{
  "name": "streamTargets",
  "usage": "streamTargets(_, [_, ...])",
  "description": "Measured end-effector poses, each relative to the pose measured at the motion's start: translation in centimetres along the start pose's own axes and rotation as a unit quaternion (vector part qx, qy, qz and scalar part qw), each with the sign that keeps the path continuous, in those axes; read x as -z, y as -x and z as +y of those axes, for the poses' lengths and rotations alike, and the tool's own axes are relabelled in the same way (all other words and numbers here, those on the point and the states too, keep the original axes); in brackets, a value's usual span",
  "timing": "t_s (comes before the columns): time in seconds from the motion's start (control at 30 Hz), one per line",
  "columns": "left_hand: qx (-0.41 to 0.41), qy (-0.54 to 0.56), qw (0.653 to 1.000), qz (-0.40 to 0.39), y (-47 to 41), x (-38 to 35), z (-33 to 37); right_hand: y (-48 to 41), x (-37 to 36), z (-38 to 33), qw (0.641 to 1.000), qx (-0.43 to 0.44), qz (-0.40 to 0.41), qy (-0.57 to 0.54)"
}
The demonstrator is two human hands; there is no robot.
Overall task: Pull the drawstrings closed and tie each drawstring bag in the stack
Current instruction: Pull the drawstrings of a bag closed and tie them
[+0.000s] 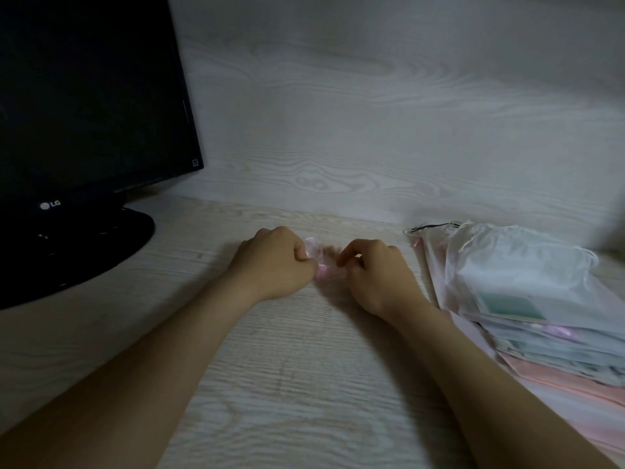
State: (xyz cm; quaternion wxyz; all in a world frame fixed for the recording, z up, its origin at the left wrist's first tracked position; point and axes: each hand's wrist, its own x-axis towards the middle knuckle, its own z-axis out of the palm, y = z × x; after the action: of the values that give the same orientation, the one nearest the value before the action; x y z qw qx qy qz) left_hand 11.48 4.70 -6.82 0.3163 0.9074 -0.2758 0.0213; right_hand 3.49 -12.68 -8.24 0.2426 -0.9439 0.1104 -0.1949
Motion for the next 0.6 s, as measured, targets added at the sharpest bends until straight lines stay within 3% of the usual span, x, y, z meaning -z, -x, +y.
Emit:
streamTargets(0.17, [-0.009,0.010,0.999,-0.037,-0.32,-0.30,-0.19,-0.01,0.39,-0.12,0.999,-0.005,-0.019,-0.041])
streamTargets(0.37, [-0.023,0.045,0.998,-0.047,-0.67,-0.36,-0.51,0.07,0.51,-0.14,0.997,0.020,-0.071,-0.009])
streamTargets(0.6, [-0.010,0.140,0.990,-0.028,-0.96,-0.34,-0.26,-0.17,0.27,-0.03,0.999,0.027,-0.002,-0.047])
